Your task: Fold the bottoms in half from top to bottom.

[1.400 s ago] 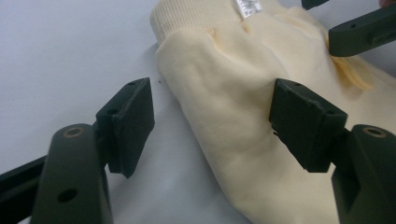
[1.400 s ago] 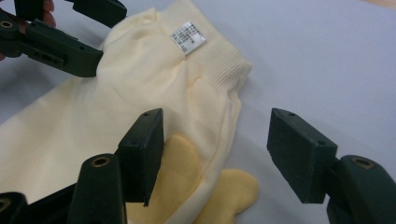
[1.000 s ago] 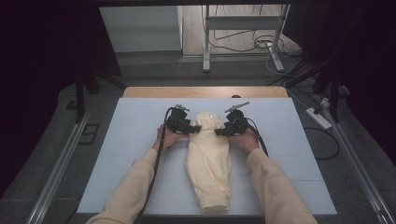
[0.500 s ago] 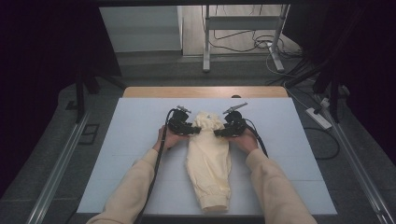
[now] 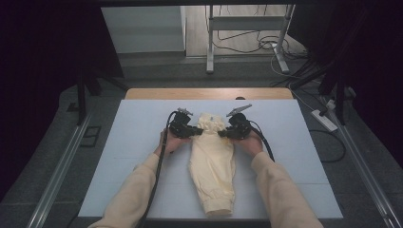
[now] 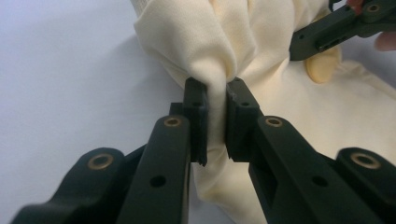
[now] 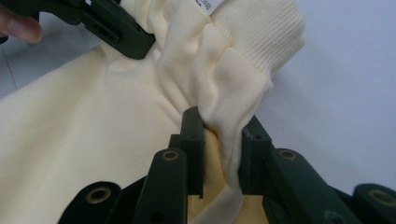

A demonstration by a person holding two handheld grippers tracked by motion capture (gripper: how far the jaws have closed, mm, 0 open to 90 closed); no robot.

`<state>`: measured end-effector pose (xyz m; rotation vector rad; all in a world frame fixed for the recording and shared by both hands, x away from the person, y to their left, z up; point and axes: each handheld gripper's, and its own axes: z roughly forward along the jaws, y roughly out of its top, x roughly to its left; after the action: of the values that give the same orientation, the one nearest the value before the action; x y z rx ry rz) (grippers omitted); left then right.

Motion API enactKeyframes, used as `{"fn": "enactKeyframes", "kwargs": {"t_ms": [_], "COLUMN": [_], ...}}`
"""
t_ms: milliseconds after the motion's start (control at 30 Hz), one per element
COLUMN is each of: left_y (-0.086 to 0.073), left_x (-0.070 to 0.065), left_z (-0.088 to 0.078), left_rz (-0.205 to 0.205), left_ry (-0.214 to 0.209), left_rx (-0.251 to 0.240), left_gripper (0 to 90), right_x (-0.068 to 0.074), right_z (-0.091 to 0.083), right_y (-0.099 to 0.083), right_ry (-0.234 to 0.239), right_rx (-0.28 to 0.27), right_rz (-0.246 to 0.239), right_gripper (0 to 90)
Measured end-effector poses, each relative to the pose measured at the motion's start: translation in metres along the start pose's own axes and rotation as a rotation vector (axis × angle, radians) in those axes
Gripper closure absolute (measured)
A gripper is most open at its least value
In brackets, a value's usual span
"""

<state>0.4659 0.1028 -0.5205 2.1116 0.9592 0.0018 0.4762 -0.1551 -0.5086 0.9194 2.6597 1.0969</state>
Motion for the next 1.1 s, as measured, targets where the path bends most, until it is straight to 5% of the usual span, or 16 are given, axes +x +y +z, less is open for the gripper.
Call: {"fn": "enactKeyframes", "kwargs": {"t_ms": [333,1100], "left_y": [0.008,0.029], "left_x": [-0.008,-0.012], "left_z": [-0.019,-0.049], "left_rz": [0.040,0.055], "left_ry": [0.013,0.021], "left_rx": [-0.069,-0.153], "left_gripper": [80.6,80.7], "right_x": [0.004,0.010], "right_z": [-0.016,-0.041], "right_y": [0.008,0.038], "right_ry": [-0.024,-0.076], "right_rx": [-0.070,-0.143], "right_rz": [-0.029,-0.077], "right_gripper": [74.9,74.9]}}
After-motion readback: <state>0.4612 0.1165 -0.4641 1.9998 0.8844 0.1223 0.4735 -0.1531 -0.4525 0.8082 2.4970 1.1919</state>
